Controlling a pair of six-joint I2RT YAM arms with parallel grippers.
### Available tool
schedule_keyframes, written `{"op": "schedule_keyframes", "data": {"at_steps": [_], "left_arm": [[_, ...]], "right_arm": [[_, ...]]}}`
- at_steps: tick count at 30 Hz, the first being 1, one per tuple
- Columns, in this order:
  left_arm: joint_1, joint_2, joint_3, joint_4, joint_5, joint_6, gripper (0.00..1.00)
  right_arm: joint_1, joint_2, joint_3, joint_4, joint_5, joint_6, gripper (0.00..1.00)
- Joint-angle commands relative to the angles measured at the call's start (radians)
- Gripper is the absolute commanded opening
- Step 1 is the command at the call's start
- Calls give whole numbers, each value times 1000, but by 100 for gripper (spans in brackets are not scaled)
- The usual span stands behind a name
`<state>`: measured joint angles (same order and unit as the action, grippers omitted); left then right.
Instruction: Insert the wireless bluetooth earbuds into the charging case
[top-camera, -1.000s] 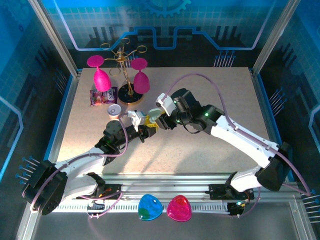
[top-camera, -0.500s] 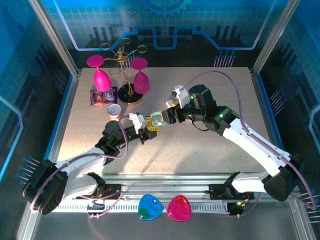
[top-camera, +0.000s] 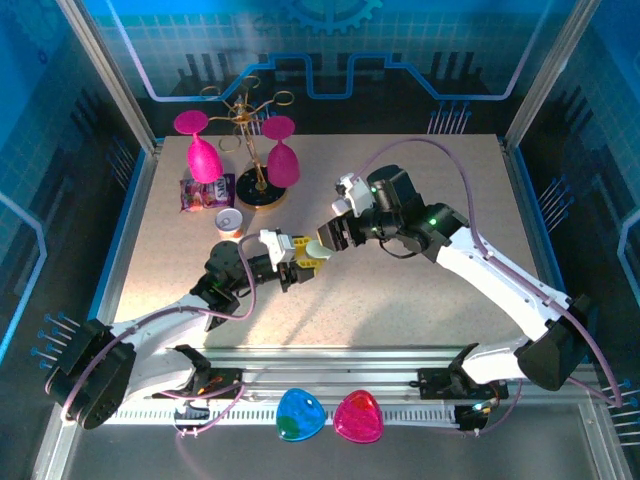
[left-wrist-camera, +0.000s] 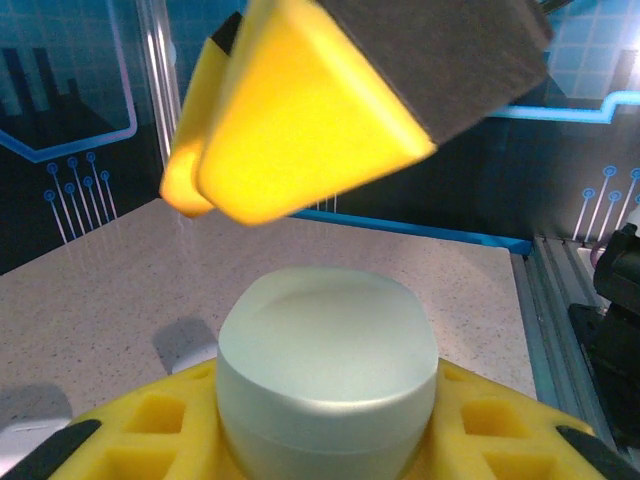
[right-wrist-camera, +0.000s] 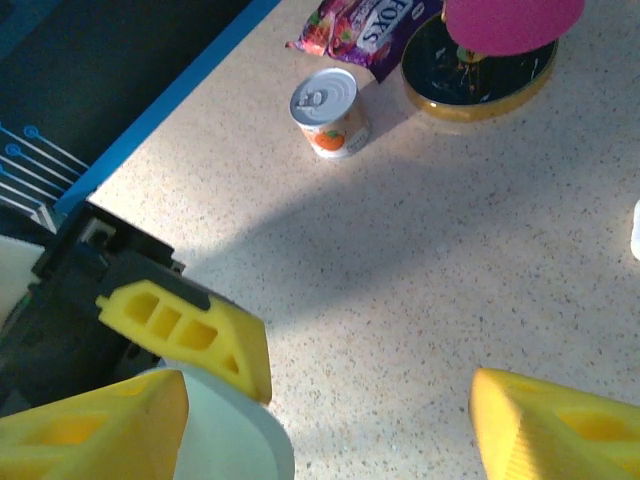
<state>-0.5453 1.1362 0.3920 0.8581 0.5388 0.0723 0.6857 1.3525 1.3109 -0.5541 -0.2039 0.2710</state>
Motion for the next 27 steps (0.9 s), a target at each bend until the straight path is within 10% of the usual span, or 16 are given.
{"op": "schedule_keyframes", "data": {"at_steps": [1,14,27], "left_arm": [[2,6,26,32,-24,-35,27],[3,59,95,67,312,-190,26],[3,78,126,52,397,-232,26]], "right_arm": [[-7,-28,-10,-25,-40,-22,75],[-21,-219,-275,238,-335,-318,69],[-42,-242,-301,167,-428,-409,38]]}}
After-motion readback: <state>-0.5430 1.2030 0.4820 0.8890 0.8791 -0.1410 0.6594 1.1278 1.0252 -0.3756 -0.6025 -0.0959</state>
